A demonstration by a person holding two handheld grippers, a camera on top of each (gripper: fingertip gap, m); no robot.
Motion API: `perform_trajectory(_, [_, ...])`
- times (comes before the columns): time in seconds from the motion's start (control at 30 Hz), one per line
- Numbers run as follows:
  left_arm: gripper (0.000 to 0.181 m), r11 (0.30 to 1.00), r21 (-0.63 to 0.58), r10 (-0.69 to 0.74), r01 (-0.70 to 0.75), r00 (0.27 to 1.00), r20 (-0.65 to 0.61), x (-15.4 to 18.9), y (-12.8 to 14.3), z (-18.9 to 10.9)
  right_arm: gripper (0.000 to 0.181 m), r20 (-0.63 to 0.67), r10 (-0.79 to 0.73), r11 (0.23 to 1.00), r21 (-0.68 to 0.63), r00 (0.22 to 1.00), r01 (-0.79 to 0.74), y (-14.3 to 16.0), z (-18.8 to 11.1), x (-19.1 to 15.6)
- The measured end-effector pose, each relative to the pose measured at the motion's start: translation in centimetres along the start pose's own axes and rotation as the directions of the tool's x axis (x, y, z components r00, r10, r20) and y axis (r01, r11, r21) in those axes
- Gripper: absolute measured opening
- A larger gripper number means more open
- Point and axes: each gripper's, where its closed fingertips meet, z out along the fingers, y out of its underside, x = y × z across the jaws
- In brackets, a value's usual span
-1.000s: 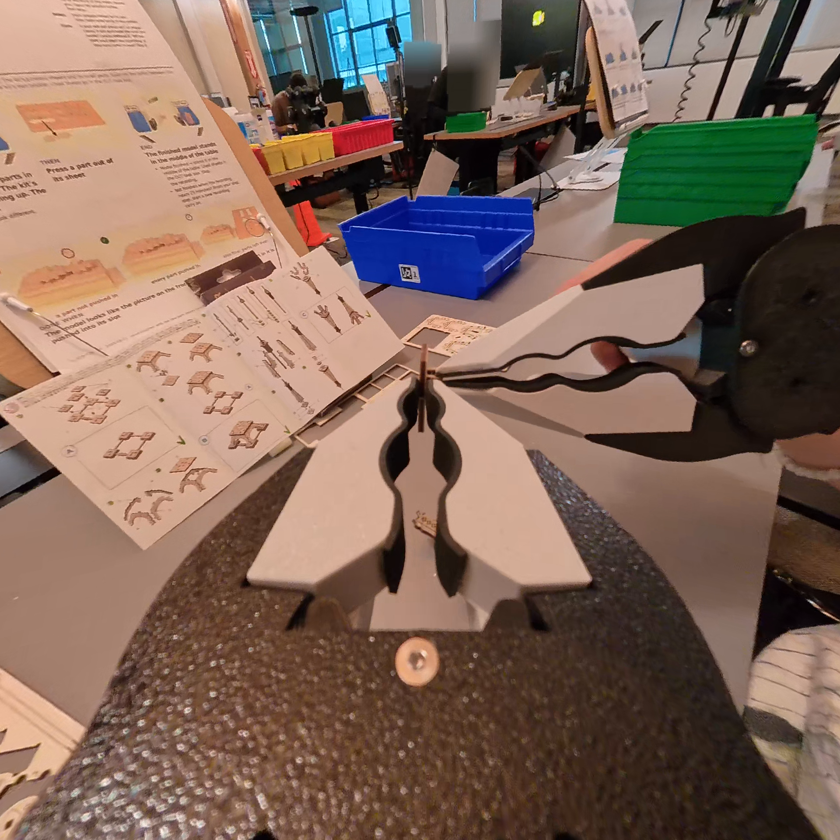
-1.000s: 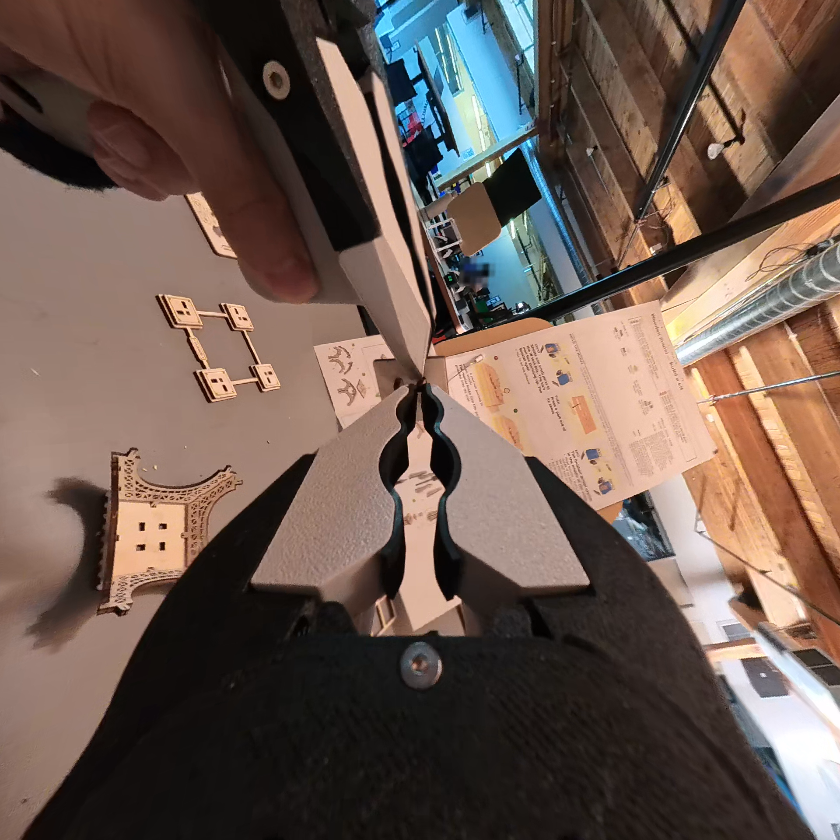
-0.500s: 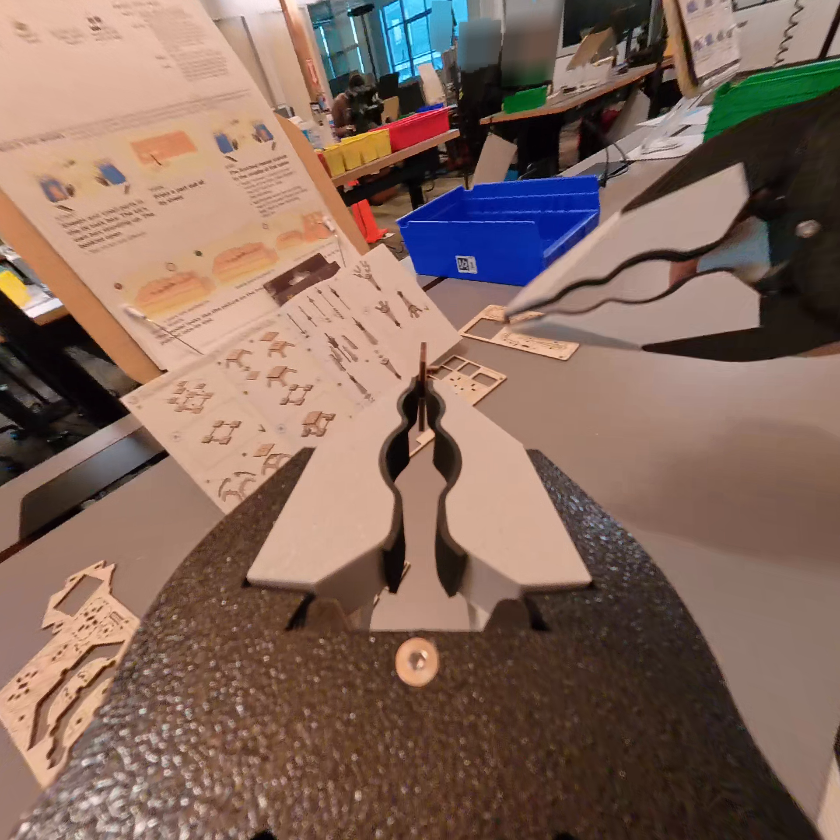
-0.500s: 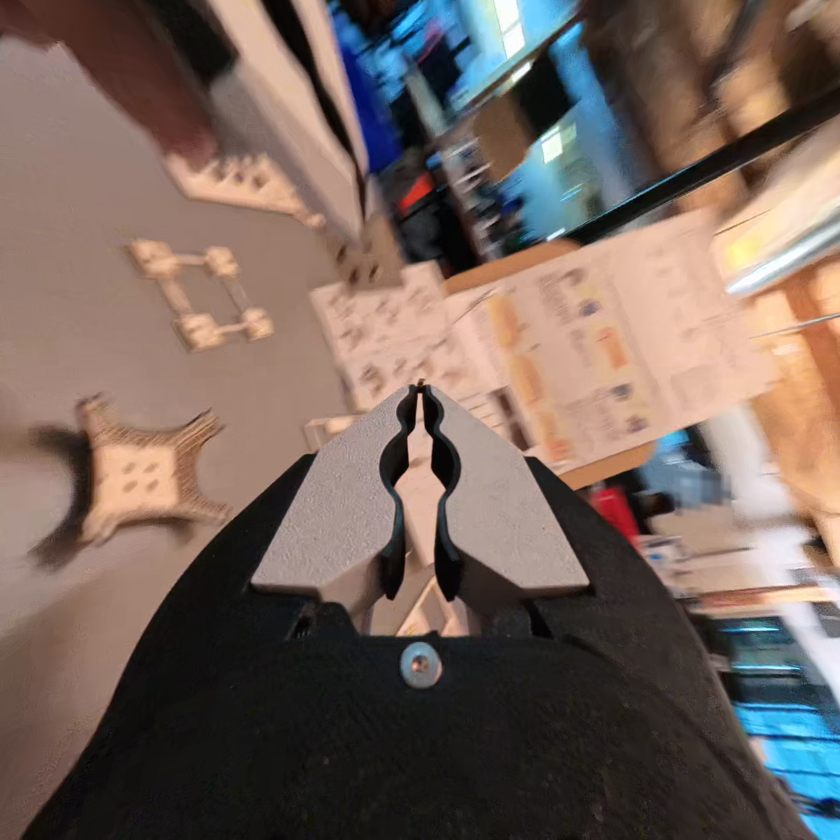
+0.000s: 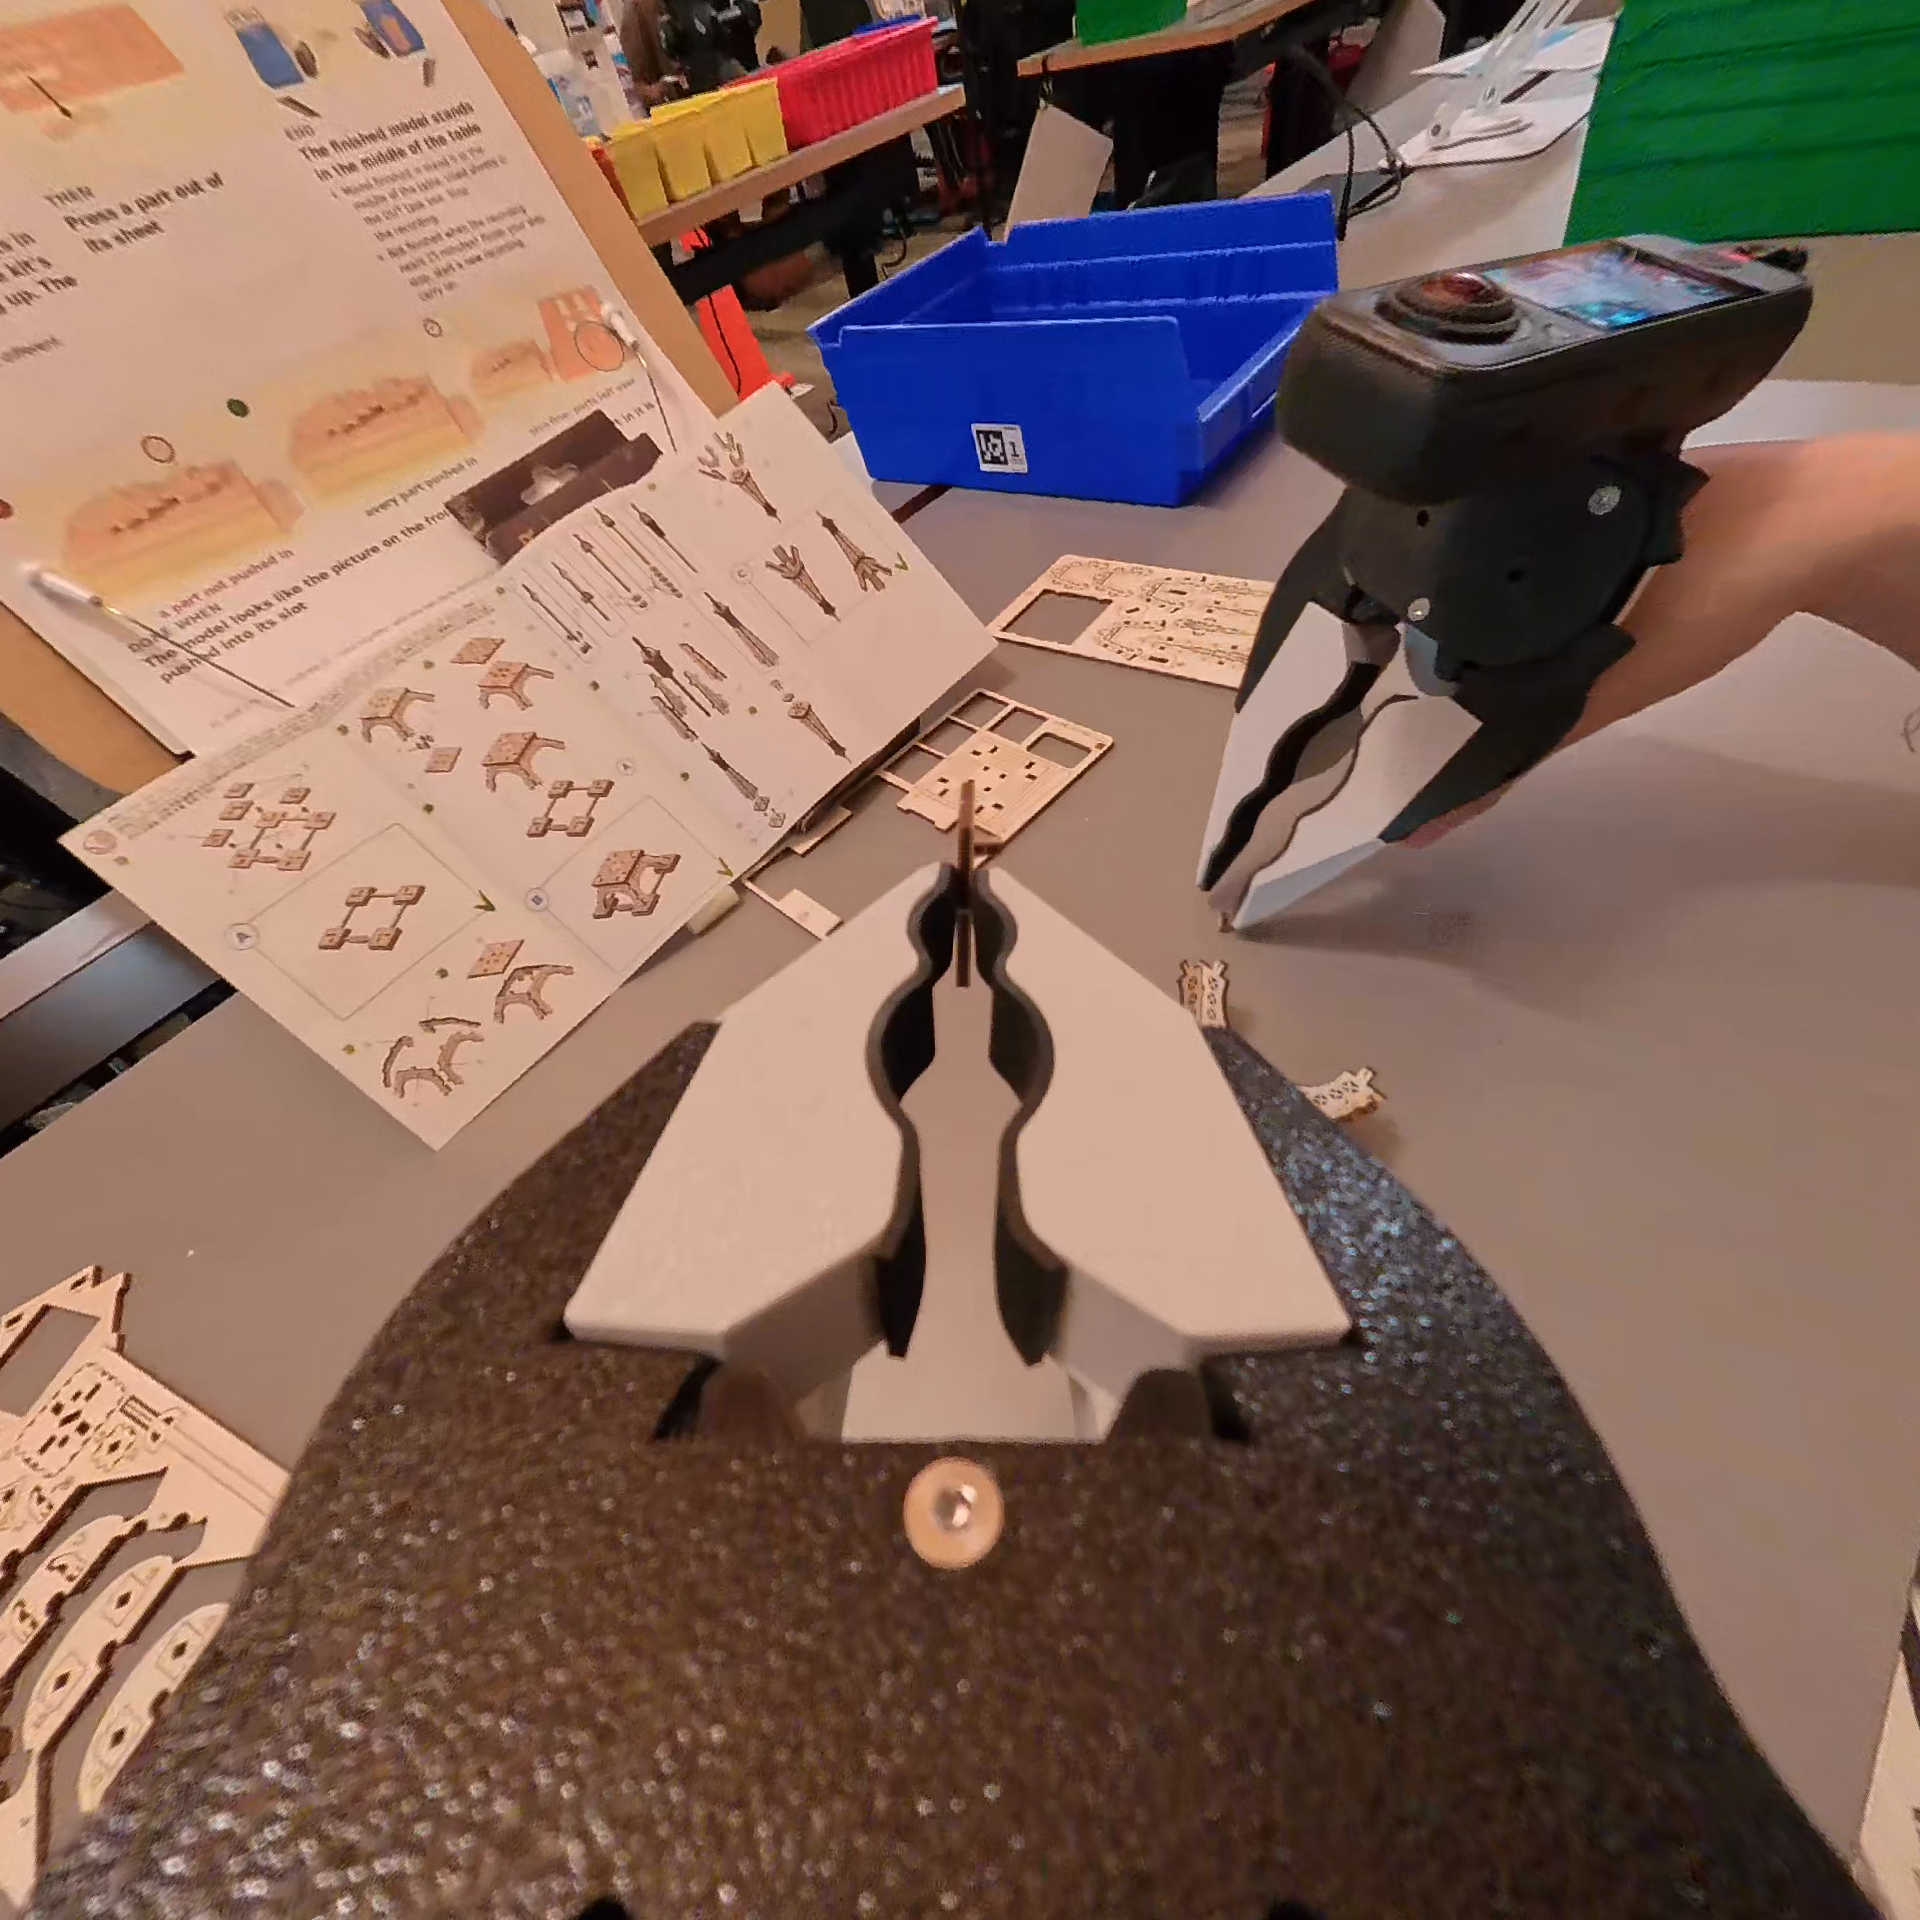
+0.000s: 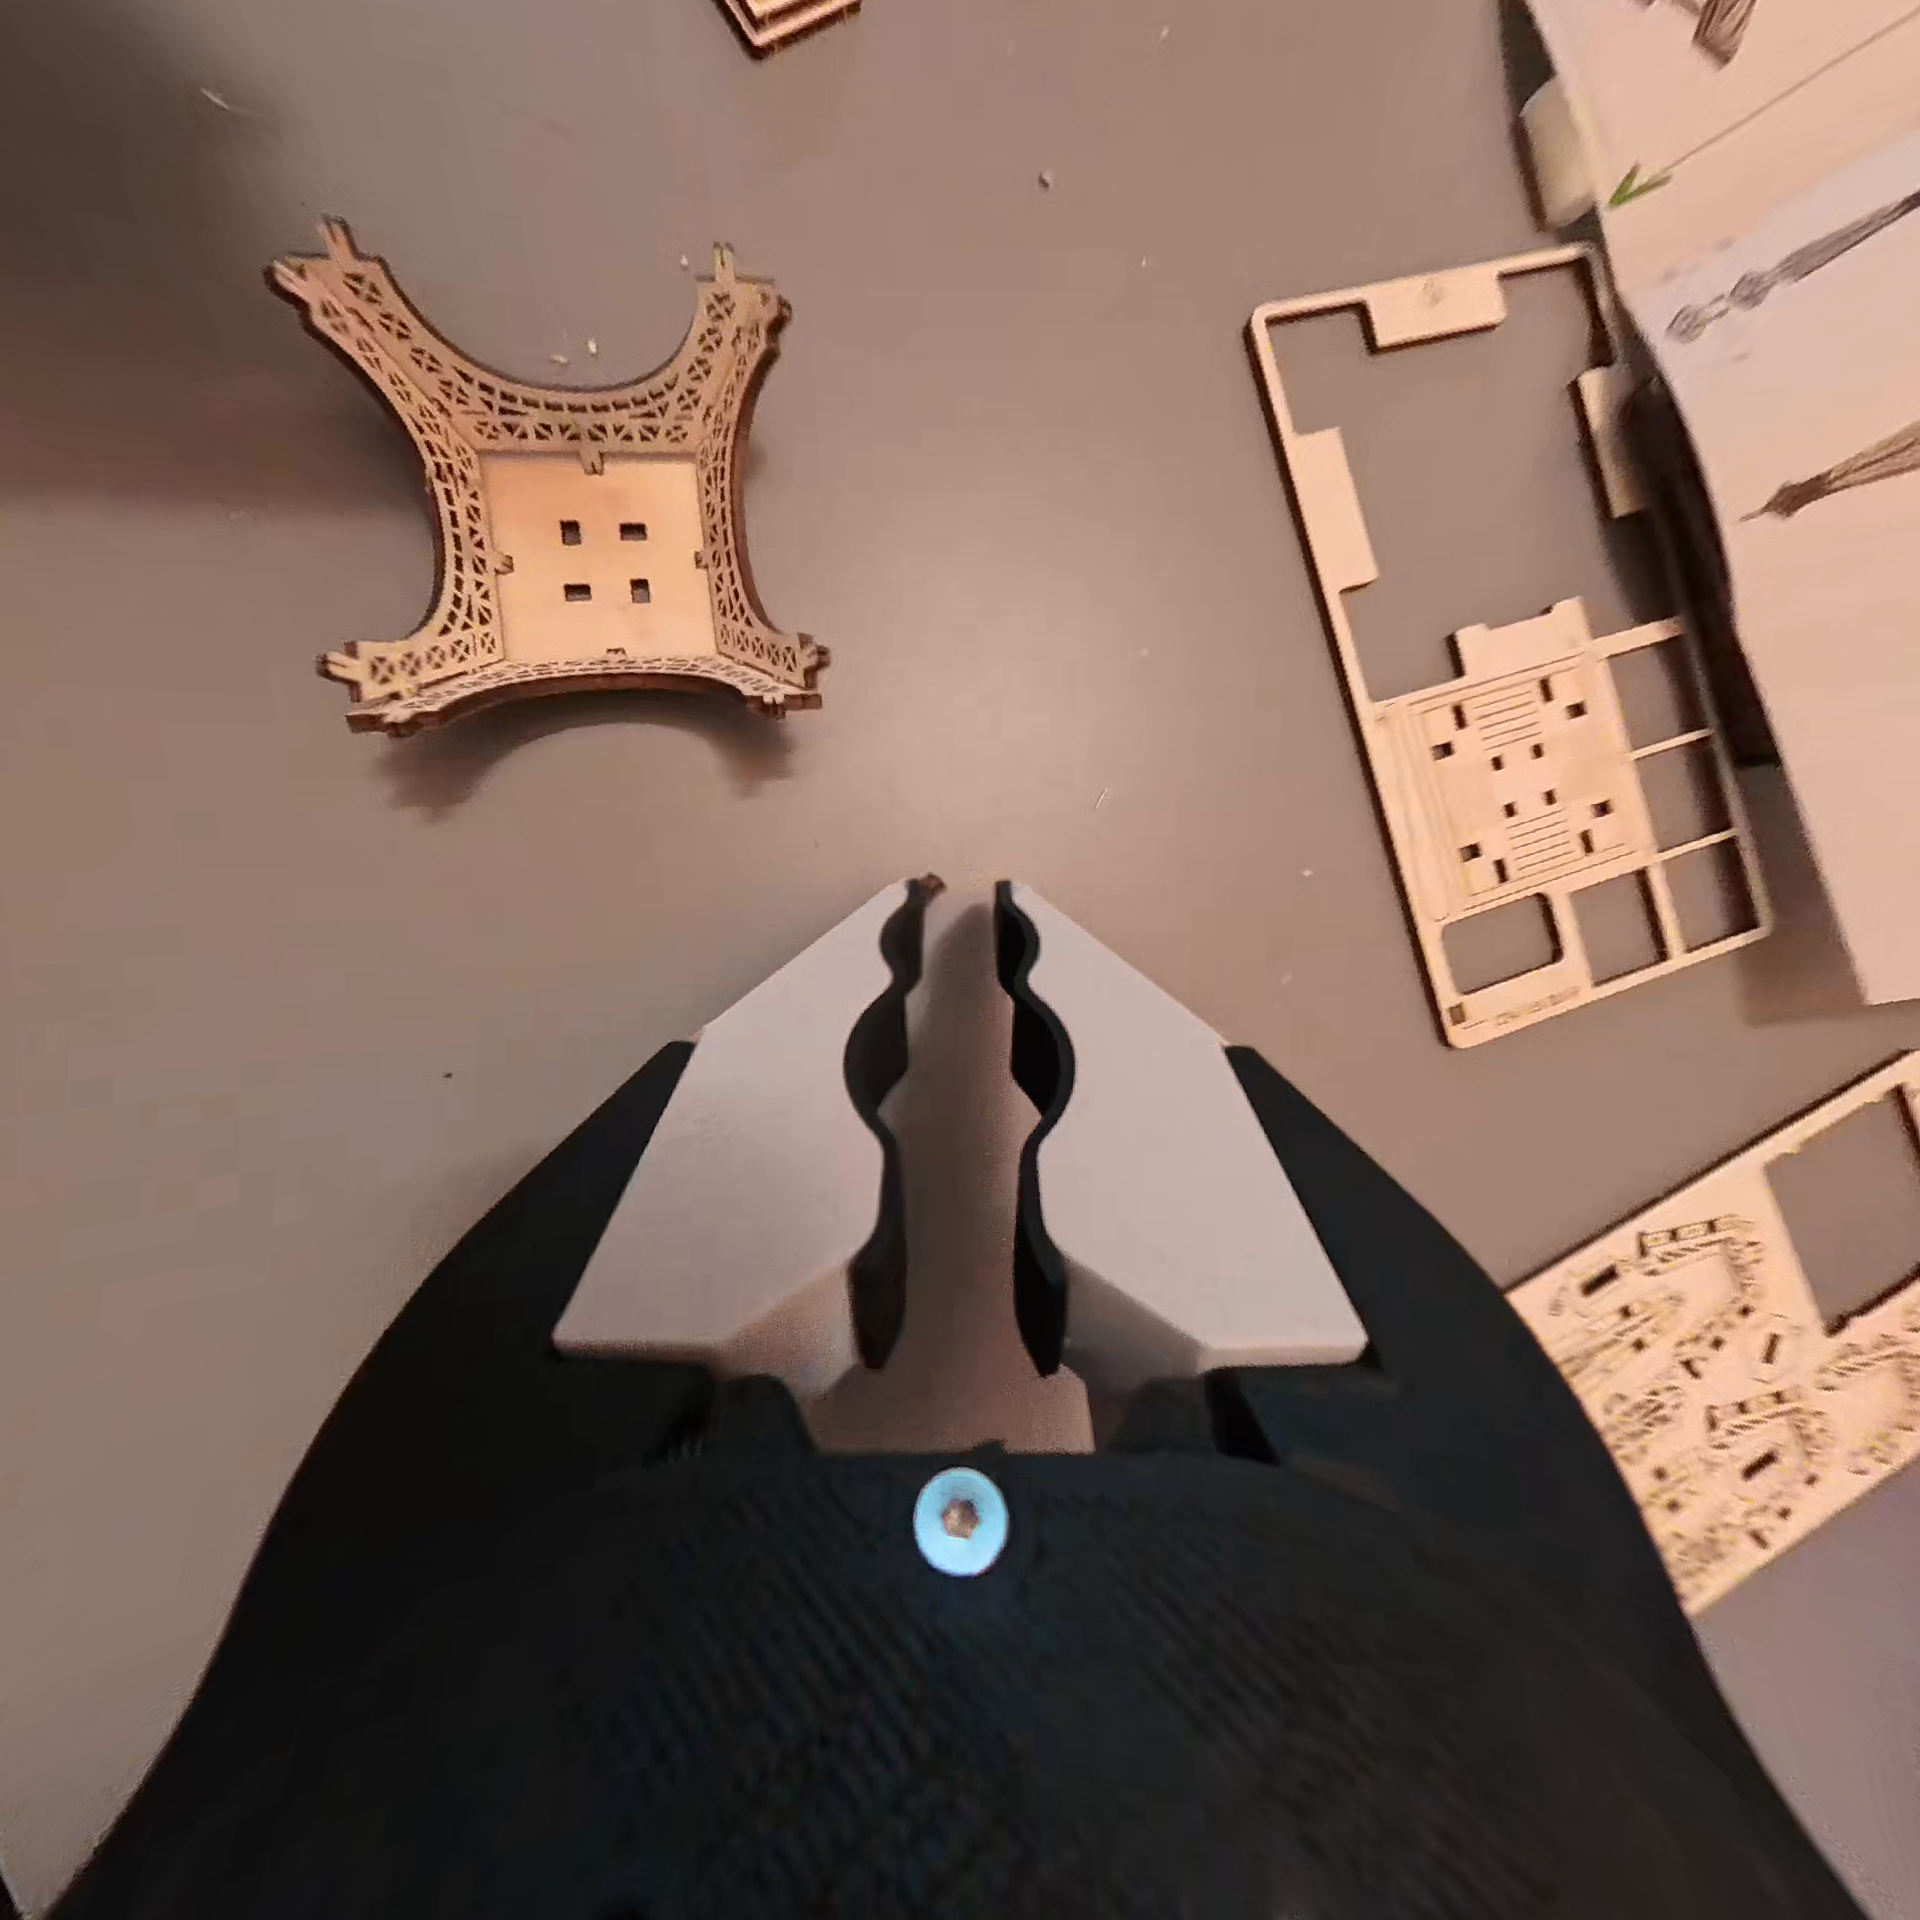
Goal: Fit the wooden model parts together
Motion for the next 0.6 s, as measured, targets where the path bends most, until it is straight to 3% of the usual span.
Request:
perform_trajectory(0.03, [0.0, 1.0, -0.004, 0.0, 0.0, 1.0, -0.002, 0.0, 0.2, 0.1, 0.018, 0.016, 0.017, 1.0, -0.003, 1.0, -0.016, 0.3, 0.2, -0.2])
perform_trajectory(0.2, [0.0, 1.0, -0.009, -0.023, 0.023, 0.999, -0.049, 0.5, 0.5, 0.4, 0.04, -0.012, 0.052, 0.993, 0.11, 0.999, -0.05, -0.9, -1.5, 0.2])
perform_trajectory(0.3, [0.0, 0.995, 0.019, -0.092, 0.095, 0.989, -0.113, 1.1, 0.1, 0.4, 0.023, -0.198, -0.004, 0.917, 0.389, 0.98, 0.082, -6.7, -5.4, 0.5])
perform_trajectory(0.37, [0.0, 0.987, 0.034, -0.148, 0.156, 0.974, -0.174, 1.7, -0.3, 0.5, 0.011, -0.342, -0.084, 0.835, 0.488, 0.936, 0.253, -10.0, -7.7, -0.9])
perform_trajectory(0.5, [0.0, 0.964, 0.045, -0.24, 0.26, 0.934, -0.264, 2.6, -0.9, 0.2, 0.016, -0.604, -0.215, 0.778, 0.37, 0.768, 0.509, -12.4, -9.3, -2.2])
perform_trajectory(0.6, [0.0, 0.954, 0.048, -0.271, 0.297, 0.918, -0.289, 2.7, -1.2, -0.1, 0.012, -0.66, -0.307, 0.743, 0.284, 0.686, 0.606, -13.1, -9.3, -3.5])
